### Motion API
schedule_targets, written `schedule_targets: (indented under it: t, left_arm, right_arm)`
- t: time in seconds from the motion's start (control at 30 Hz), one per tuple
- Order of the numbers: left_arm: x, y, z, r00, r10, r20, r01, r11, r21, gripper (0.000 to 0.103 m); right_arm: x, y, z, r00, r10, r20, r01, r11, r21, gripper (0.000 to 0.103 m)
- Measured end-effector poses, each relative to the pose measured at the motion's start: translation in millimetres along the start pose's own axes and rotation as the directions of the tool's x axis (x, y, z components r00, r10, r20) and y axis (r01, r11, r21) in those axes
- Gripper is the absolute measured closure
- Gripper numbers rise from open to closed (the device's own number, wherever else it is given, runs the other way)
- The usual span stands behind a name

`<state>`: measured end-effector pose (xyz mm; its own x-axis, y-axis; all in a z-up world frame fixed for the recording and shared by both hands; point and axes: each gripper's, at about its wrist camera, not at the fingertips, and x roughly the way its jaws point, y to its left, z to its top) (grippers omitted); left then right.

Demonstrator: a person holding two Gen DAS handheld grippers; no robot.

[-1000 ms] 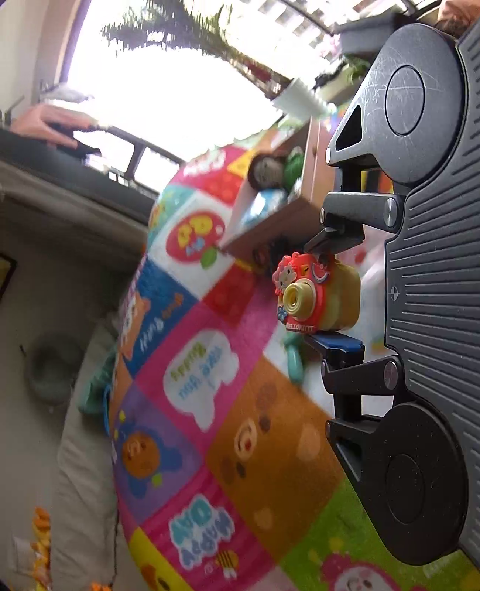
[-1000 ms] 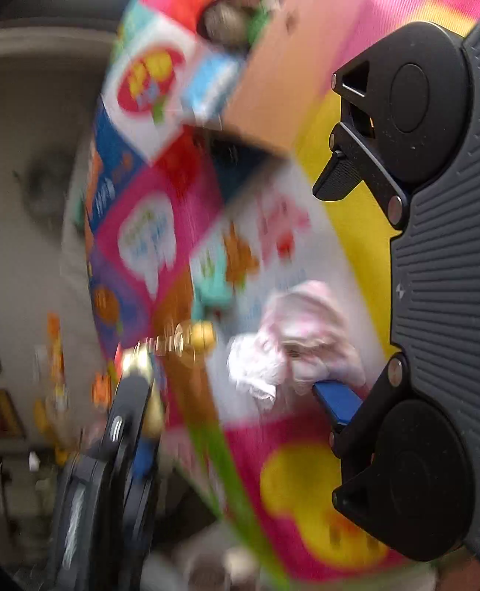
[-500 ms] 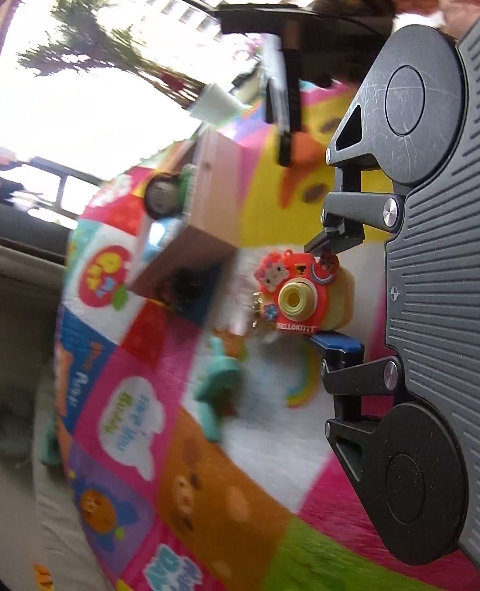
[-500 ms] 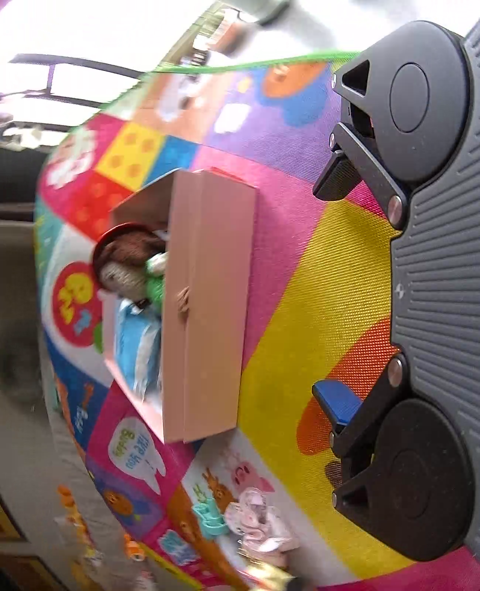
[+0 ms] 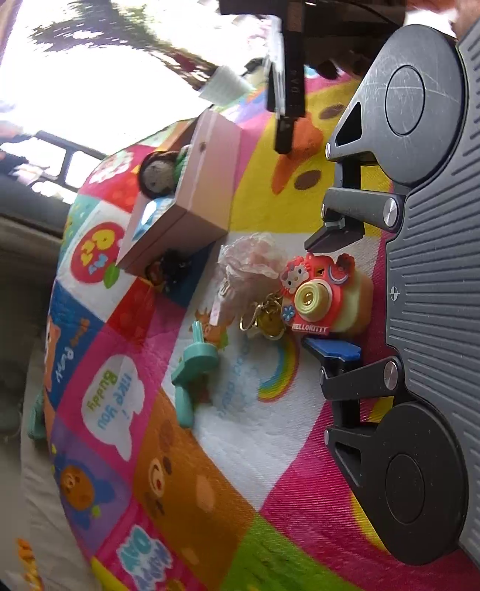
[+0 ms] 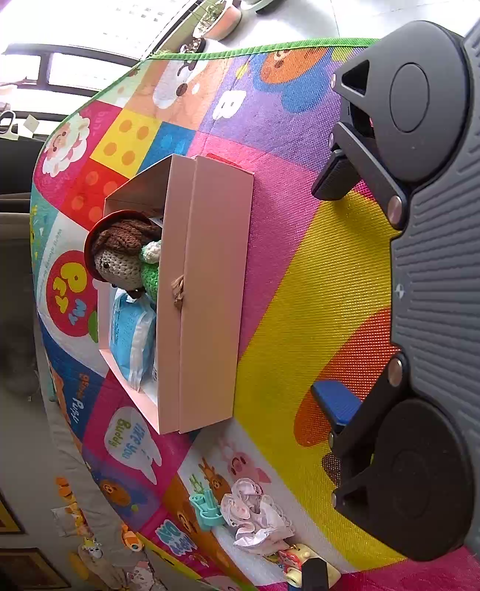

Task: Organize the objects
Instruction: 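Move the right gripper to the teal toy while the left holds the keychain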

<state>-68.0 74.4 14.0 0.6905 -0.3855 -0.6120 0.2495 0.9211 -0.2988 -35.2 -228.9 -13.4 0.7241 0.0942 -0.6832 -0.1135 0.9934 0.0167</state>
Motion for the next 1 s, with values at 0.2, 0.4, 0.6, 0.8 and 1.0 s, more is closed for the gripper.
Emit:
schedule_targets:
  t: [0.2,0.4,0.6,0.8,1.0]
  left_arm:
    - [0,-4,-2,1.000,0.029,0.007,-0.029,0.999,0.025,0.050]
    - [-2,-7,-4,0.999,0.044,0.020,-0.045,0.998,0.045,0.053]
    - [-15,7,-2,0.986,0.164,0.024,-0.166,0.979,0.118,0.053]
    - [-23,38,0,0.990,0.135,0.036,-0.136,0.991,0.013,0.053]
    - [-23,40,-2,0.991,0.123,0.059,-0.124,0.992,0.007,0.053]
  right_arm:
    - [-2,2,-2,1.000,0.001,-0.001,-0.001,1.000,-0.006,0.000]
    - [-1,2,-1,1.000,0.002,0.000,-0.002,1.000,-0.009,0.000]
    - [-11,21,8,0.997,0.078,0.007,-0.078,0.996,-0.046,0.000]
    - [-21,97,55,0.946,0.323,0.013,-0.317,0.935,-0.157,0.000]
    - [17,163,60,0.977,0.208,-0.050,-0.211,0.904,-0.372,0.012]
